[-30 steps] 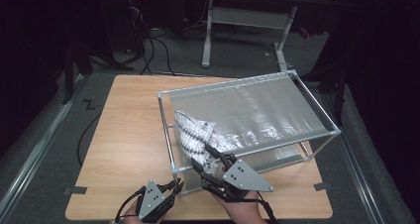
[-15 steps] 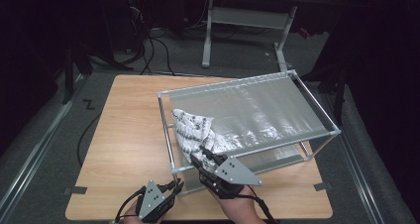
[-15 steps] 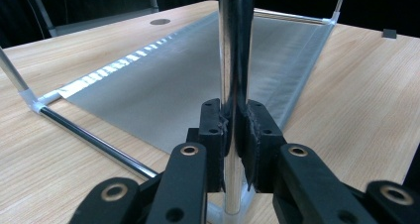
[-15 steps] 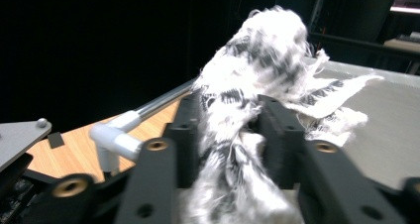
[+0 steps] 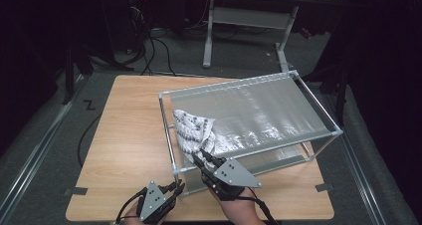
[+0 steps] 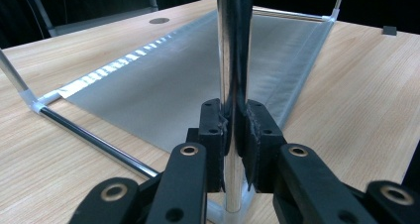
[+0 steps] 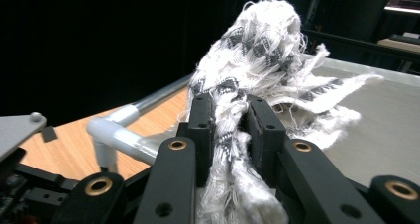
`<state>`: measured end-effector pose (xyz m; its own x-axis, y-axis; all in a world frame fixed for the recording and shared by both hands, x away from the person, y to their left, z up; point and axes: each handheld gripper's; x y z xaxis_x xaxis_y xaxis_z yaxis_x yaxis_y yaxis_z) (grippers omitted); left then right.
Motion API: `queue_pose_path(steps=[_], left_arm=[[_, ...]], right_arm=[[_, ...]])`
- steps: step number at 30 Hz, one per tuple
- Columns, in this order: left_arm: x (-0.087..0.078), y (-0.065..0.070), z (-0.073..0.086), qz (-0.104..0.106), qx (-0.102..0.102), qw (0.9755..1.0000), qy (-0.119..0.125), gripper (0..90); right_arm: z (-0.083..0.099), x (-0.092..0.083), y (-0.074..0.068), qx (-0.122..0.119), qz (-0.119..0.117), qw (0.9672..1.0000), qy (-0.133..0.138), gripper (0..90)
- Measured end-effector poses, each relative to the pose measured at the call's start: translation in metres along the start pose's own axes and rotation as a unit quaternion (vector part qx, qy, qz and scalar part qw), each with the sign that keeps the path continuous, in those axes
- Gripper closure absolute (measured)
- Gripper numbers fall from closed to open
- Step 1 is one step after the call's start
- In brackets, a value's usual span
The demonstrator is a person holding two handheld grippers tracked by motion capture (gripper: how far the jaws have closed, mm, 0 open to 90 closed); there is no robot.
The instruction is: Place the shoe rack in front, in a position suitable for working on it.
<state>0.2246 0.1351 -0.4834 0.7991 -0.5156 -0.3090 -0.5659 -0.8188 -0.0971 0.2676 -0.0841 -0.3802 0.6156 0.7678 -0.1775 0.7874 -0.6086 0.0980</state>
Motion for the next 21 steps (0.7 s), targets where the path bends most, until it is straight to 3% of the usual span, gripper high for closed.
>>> queue_pose_path(steps=[12,13,21], left_arm=[[0.0,0.0,0.0,-0.001,0.002,1.0,0.001,79.7],[0.0,0.0,0.0,-0.001,0.002,1.0,0.002,79.7],[0.0,0.0,0.0,-0.002,0.002,1.0,0.002,79.7]], right_arm=[[0.007,-0.021,0.034,-0.002,0.052,0.9986,-0.006,76.1],[0.01,-0.028,0.045,-0.002,0.068,0.9977,-0.006,76.2],[0.019,-0.052,0.082,0.012,0.119,0.9928,-0.005,76.8]])
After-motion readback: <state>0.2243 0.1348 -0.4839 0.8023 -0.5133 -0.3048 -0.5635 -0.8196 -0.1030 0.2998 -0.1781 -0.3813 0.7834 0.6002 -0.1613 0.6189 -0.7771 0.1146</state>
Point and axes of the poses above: each handheld gripper's, and its own axes: x roughly forward along the jaws, z roughly out of its underside, y roughly to its right, and after that the axes turned 5 degrees about -z, right-handed
